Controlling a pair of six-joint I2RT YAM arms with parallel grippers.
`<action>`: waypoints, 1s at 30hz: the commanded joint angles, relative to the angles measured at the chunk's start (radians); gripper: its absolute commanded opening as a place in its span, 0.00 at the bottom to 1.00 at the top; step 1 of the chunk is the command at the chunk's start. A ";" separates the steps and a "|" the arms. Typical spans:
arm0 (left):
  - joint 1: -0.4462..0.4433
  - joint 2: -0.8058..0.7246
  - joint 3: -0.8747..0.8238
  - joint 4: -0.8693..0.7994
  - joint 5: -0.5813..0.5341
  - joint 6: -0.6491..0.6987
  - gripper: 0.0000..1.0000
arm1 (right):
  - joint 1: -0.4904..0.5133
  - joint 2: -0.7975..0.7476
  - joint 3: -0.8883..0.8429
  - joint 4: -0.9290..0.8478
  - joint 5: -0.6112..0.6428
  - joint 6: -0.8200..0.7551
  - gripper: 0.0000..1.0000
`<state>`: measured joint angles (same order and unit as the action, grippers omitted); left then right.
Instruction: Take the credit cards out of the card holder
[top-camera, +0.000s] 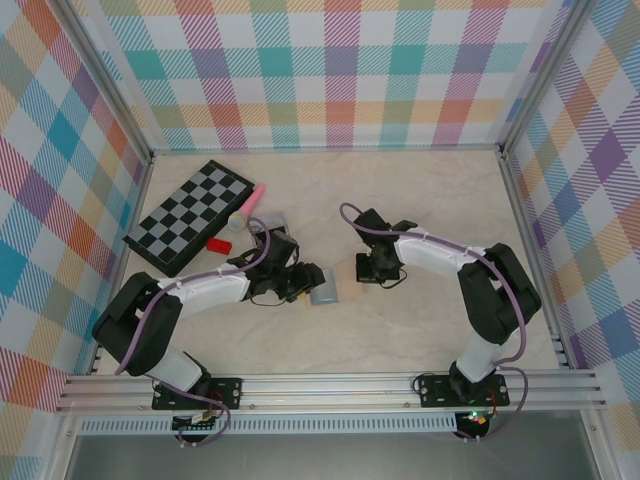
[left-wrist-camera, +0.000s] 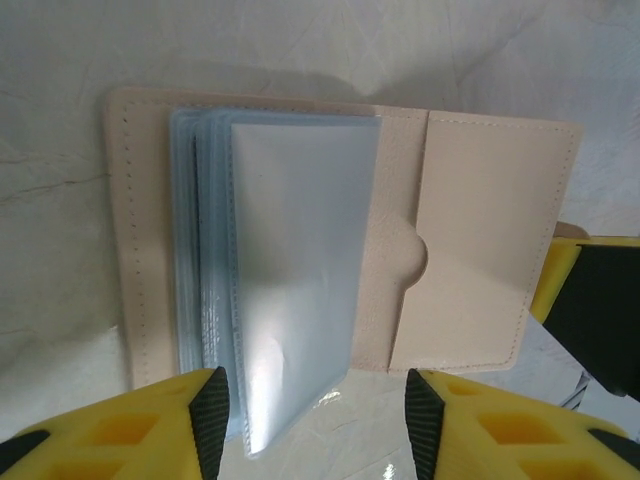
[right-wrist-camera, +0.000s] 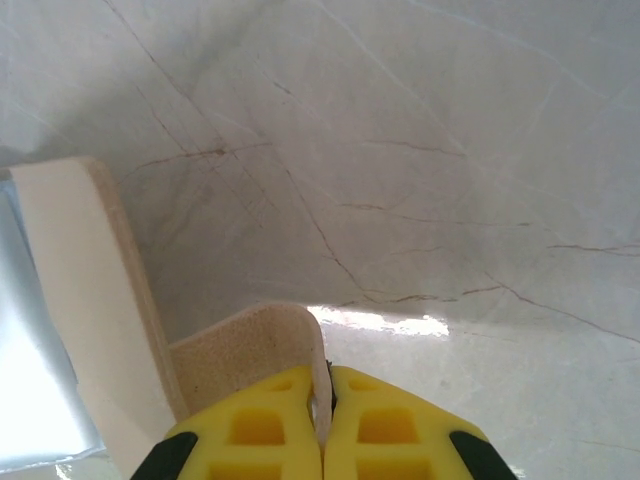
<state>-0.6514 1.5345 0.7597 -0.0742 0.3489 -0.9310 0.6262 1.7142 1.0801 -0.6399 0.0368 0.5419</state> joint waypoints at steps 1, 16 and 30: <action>-0.002 0.033 0.039 0.005 0.035 -0.025 0.50 | -0.003 0.020 -0.012 0.019 -0.037 0.012 0.00; -0.002 0.045 0.021 0.010 0.028 -0.026 0.51 | -0.003 0.034 -0.005 0.017 -0.060 0.021 0.00; -0.005 0.070 0.001 0.232 0.151 -0.032 0.43 | -0.002 0.039 -0.037 0.149 -0.337 -0.001 0.00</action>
<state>-0.6521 1.5806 0.7689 0.1017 0.4557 -0.9581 0.6258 1.7405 1.0496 -0.5335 -0.2153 0.5415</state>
